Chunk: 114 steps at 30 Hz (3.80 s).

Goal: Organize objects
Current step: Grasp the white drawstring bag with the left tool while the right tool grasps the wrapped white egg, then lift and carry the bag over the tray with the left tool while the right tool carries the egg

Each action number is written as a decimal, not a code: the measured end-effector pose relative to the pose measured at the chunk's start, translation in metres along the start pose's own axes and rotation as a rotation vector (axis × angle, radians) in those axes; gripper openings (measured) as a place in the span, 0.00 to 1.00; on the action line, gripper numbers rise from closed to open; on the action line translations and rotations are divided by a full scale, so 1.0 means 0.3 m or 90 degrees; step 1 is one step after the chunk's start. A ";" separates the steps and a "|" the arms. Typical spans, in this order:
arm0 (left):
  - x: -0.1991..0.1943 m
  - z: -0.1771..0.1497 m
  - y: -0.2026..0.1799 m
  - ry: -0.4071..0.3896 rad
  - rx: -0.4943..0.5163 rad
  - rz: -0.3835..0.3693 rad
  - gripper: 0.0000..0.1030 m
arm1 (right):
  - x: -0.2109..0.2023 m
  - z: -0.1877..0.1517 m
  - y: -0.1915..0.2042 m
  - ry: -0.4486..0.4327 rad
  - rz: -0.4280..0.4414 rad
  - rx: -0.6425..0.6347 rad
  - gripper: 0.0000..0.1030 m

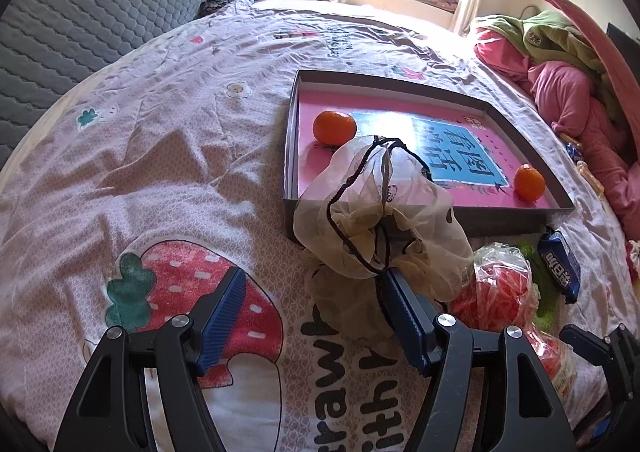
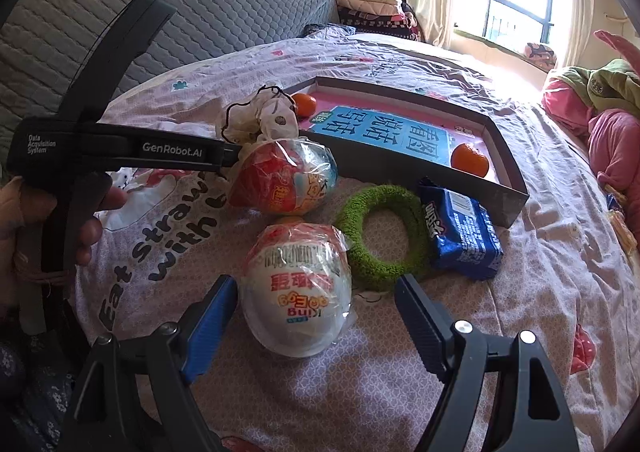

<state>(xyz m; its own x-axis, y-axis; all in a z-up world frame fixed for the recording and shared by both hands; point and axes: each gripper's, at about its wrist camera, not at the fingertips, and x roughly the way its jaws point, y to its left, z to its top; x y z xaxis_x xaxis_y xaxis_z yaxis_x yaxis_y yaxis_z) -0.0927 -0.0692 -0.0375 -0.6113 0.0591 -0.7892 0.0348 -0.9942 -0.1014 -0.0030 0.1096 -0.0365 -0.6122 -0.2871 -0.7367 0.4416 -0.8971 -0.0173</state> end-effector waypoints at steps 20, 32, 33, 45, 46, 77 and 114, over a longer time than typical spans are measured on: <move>0.066 0.027 0.000 -0.001 -0.013 -0.038 0.56 | 0.037 0.006 0.022 -0.002 0.006 -0.025 0.55; 0.055 0.022 -0.028 -0.004 0.005 -0.082 0.15 | 0.033 0.015 0.009 -0.009 0.011 -0.016 0.55; 0.049 0.022 -0.027 -0.007 0.003 -0.087 0.14 | 0.032 0.016 0.007 -0.010 0.011 -0.014 0.54; -0.060 0.009 -0.031 -0.057 0.013 -0.107 0.11 | -0.006 0.023 0.006 -0.035 0.008 -0.008 0.54; -0.071 0.007 -0.030 -0.060 0.014 -0.107 0.11 | -0.011 0.023 0.007 -0.038 0.007 -0.008 0.54; -0.328 -0.041 -0.125 -0.129 0.043 -0.089 0.12 | -0.154 0.074 -0.039 -0.126 -0.018 0.018 0.54; -0.250 0.106 -0.169 -0.150 0.052 -0.093 0.12 | -0.153 0.233 -0.194 -0.183 -0.054 0.030 0.54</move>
<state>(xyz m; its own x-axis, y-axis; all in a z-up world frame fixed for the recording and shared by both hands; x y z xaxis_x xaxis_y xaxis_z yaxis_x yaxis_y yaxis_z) -0.0736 -0.0262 0.0462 -0.7724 0.1897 -0.6062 -0.1254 -0.9811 -0.1474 -0.0466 0.1515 0.0456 -0.8096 -0.2874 -0.5118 0.3535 -0.9348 -0.0342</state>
